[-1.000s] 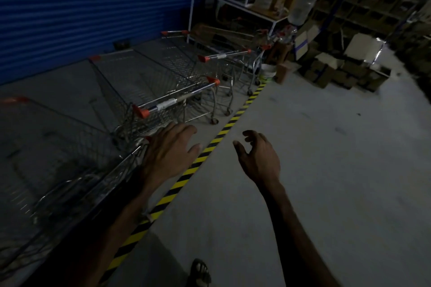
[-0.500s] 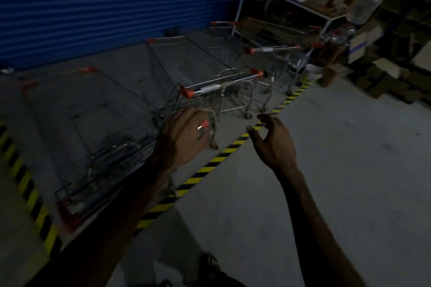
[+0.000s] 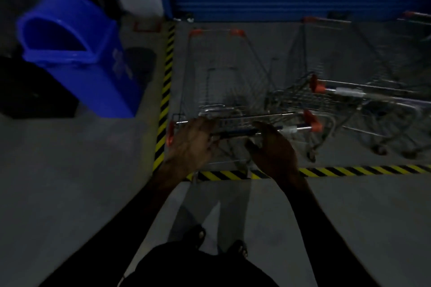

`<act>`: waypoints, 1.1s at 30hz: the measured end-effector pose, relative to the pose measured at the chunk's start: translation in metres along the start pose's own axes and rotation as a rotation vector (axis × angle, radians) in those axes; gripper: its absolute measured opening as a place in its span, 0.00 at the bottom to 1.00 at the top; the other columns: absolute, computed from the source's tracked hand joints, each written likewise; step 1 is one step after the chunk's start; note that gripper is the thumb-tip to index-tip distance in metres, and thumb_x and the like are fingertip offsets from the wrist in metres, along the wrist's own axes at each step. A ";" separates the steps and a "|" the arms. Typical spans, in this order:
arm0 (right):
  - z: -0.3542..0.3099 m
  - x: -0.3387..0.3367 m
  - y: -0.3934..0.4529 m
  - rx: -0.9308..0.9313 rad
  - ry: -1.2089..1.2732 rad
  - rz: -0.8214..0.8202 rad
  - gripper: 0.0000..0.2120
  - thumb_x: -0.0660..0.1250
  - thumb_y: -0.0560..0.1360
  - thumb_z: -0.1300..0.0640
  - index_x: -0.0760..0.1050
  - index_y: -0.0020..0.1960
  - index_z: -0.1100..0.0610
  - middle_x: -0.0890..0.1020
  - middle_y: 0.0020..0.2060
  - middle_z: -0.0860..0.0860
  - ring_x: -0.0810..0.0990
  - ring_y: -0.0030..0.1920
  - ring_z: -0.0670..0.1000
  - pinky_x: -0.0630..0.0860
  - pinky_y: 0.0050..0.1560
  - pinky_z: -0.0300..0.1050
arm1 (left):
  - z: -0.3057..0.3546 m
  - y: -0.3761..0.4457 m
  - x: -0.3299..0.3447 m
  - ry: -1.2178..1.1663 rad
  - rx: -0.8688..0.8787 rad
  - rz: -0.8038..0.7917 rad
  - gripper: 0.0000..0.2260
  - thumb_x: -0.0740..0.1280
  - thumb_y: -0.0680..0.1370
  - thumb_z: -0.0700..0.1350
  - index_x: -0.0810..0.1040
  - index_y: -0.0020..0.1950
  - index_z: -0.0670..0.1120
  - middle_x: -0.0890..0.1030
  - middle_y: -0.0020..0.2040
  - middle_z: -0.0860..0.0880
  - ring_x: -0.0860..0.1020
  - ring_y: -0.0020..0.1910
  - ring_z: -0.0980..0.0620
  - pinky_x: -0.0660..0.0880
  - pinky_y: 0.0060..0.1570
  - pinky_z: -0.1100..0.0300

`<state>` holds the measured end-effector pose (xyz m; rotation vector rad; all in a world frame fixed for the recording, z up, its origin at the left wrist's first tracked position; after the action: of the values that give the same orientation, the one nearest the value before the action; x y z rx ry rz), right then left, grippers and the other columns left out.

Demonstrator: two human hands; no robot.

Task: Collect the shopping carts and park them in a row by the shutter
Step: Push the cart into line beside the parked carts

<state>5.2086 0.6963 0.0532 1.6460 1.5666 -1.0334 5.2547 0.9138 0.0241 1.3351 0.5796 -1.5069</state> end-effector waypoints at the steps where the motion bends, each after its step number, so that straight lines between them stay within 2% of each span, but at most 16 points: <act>1: -0.002 0.003 0.002 -0.025 -0.024 -0.034 0.29 0.68 0.82 0.45 0.67 0.80 0.51 0.73 0.76 0.53 0.73 0.74 0.58 0.73 0.70 0.56 | 0.000 -0.007 0.001 0.033 -0.039 -0.030 0.20 0.66 0.78 0.57 0.80 0.66 0.50 0.82 0.63 0.46 0.81 0.60 0.41 0.72 0.66 0.36; 4: 0.013 0.013 0.009 -0.079 -0.104 -0.097 0.29 0.67 0.82 0.43 0.67 0.80 0.51 0.73 0.77 0.53 0.72 0.75 0.58 0.71 0.72 0.57 | 0.000 -0.024 0.011 0.081 -0.071 -0.091 0.21 0.70 0.77 0.56 0.80 0.67 0.49 0.82 0.64 0.45 0.80 0.64 0.41 0.65 0.72 0.36; 9: 0.062 0.003 0.038 -0.182 -0.295 -0.047 0.27 0.65 0.78 0.39 0.78 0.70 0.55 0.82 0.65 0.57 0.81 0.64 0.62 0.76 0.63 0.57 | 0.009 -0.030 0.024 0.161 -0.122 -0.076 0.24 0.67 0.76 0.59 0.81 0.66 0.47 0.82 0.61 0.44 0.80 0.61 0.40 0.59 0.69 0.43; 12: 0.091 -0.014 0.058 -0.145 -0.417 -0.211 0.36 0.56 0.77 0.28 0.78 0.71 0.52 0.82 0.67 0.57 0.79 0.68 0.62 0.70 0.72 0.60 | 0.012 -0.020 0.031 0.146 -0.196 -0.159 0.29 0.62 0.76 0.65 0.79 0.68 0.48 0.82 0.63 0.44 0.80 0.62 0.39 0.62 0.69 0.44; 15: 0.107 -0.027 0.073 -0.057 -0.469 -0.323 0.41 0.54 0.74 0.20 0.76 0.72 0.48 0.81 0.69 0.55 0.75 0.71 0.61 0.64 0.75 0.61 | 0.004 -0.010 0.039 0.130 -0.271 -0.287 0.37 0.54 0.76 0.73 0.77 0.72 0.48 0.82 0.66 0.42 0.78 0.65 0.37 0.68 0.71 0.43; 18: 0.108 -0.026 0.082 -0.008 -0.481 -0.430 0.54 0.41 0.65 0.12 0.75 0.74 0.44 0.76 0.74 0.52 0.70 0.77 0.59 0.53 0.81 0.64 | 0.002 0.003 0.035 0.140 -0.303 -0.341 0.40 0.50 0.77 0.79 0.81 0.64 0.49 0.84 0.62 0.44 0.80 0.64 0.40 0.62 0.77 0.38; 19: 0.107 -0.026 0.083 -0.018 -0.514 -0.436 0.56 0.37 0.62 0.10 0.77 0.71 0.42 0.77 0.73 0.49 0.69 0.77 0.57 0.46 0.82 0.66 | 0.003 0.007 0.033 0.152 -0.317 -0.383 0.42 0.48 0.77 0.80 0.82 0.64 0.49 0.85 0.63 0.45 0.80 0.66 0.42 0.56 0.80 0.38; 21: 0.104 -0.027 0.081 -0.013 -0.520 -0.432 0.54 0.33 0.56 0.08 0.82 0.48 0.42 0.84 0.59 0.49 0.75 0.73 0.55 0.41 0.80 0.70 | 0.000 0.015 0.031 0.211 -0.356 -0.509 0.50 0.39 0.72 0.85 0.81 0.69 0.53 0.82 0.70 0.49 0.76 0.73 0.45 0.41 0.80 0.35; 22: 0.102 -0.027 0.078 -0.003 -0.494 -0.428 0.47 0.34 0.55 0.08 0.74 0.36 0.43 0.85 0.53 0.50 0.77 0.71 0.56 0.41 0.80 0.70 | -0.004 0.016 0.030 0.238 -0.373 -0.572 0.54 0.35 0.68 0.87 0.80 0.71 0.55 0.80 0.72 0.50 0.74 0.75 0.45 0.39 0.80 0.34; 24: 0.100 -0.025 0.070 0.009 -0.456 -0.422 0.42 0.37 0.55 0.07 0.63 0.31 0.44 0.85 0.55 0.55 0.78 0.68 0.57 0.43 0.81 0.69 | -0.013 0.015 0.032 0.244 -0.363 -0.644 0.59 0.34 0.64 0.89 0.81 0.71 0.56 0.80 0.72 0.48 0.74 0.75 0.45 0.42 0.81 0.32; 26: 0.100 -0.020 0.059 -0.006 -0.408 -0.404 0.43 0.40 0.56 0.07 0.66 0.29 0.46 0.85 0.45 0.55 0.82 0.59 0.58 0.55 0.80 0.67 | -0.022 0.007 0.032 0.225 -0.336 -0.642 0.57 0.38 0.64 0.89 0.82 0.70 0.55 0.80 0.72 0.47 0.74 0.74 0.44 0.49 0.81 0.32; 28: 0.099 -0.011 0.042 0.009 -0.371 -0.386 0.47 0.42 0.56 0.07 0.73 0.26 0.50 0.78 0.31 0.50 0.83 0.47 0.56 0.67 0.75 0.64 | -0.025 -0.006 0.027 0.212 -0.308 -0.623 0.53 0.40 0.64 0.90 0.85 0.57 0.54 0.81 0.70 0.46 0.76 0.72 0.43 0.56 0.80 0.32; 29: 0.099 -0.006 0.030 0.022 -0.405 -0.369 0.50 0.43 0.58 0.08 0.78 0.27 0.51 0.79 0.30 0.49 0.83 0.45 0.53 0.65 0.77 0.63 | -0.024 -0.015 0.024 0.201 -0.290 -0.618 0.50 0.41 0.63 0.90 0.83 0.48 0.53 0.83 0.67 0.45 0.77 0.70 0.43 0.59 0.78 0.32; 30: 0.099 -0.001 0.016 0.018 -0.456 -0.337 0.50 0.44 0.61 0.09 0.82 0.32 0.51 0.82 0.33 0.49 0.83 0.47 0.52 0.61 0.79 0.63 | -0.023 -0.025 0.021 0.195 -0.277 -0.622 0.48 0.42 0.64 0.90 0.82 0.46 0.54 0.84 0.66 0.45 0.78 0.69 0.43 0.60 0.78 0.32; 32: 0.090 0.002 -0.015 -0.016 -0.525 -0.244 0.44 0.49 0.68 0.13 0.82 0.37 0.51 0.84 0.40 0.50 0.84 0.54 0.54 0.62 0.77 0.62 | -0.018 -0.044 0.014 0.196 -0.268 -0.633 0.51 0.43 0.65 0.90 0.83 0.64 0.57 0.80 0.72 0.48 0.75 0.74 0.44 0.56 0.78 0.33; 33: 0.084 0.002 -0.029 -0.028 -0.527 -0.216 0.40 0.51 0.70 0.15 0.78 0.34 0.51 0.81 0.37 0.49 0.84 0.54 0.54 0.65 0.75 0.61 | -0.016 -0.054 0.011 0.199 -0.268 -0.624 0.52 0.43 0.64 0.90 0.78 0.72 0.60 0.78 0.75 0.50 0.73 0.75 0.44 0.55 0.78 0.33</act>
<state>5.1703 0.6277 0.0126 1.0754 1.4016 -1.4119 5.2150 0.9442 -0.0037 1.1512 1.3719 -1.7065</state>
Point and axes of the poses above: each hand's wrist, its own y-axis towards the middle knuckle, its own x-axis out of the palm, z = x × y, the point moved 3 cm from there along y, towards the middle knuckle
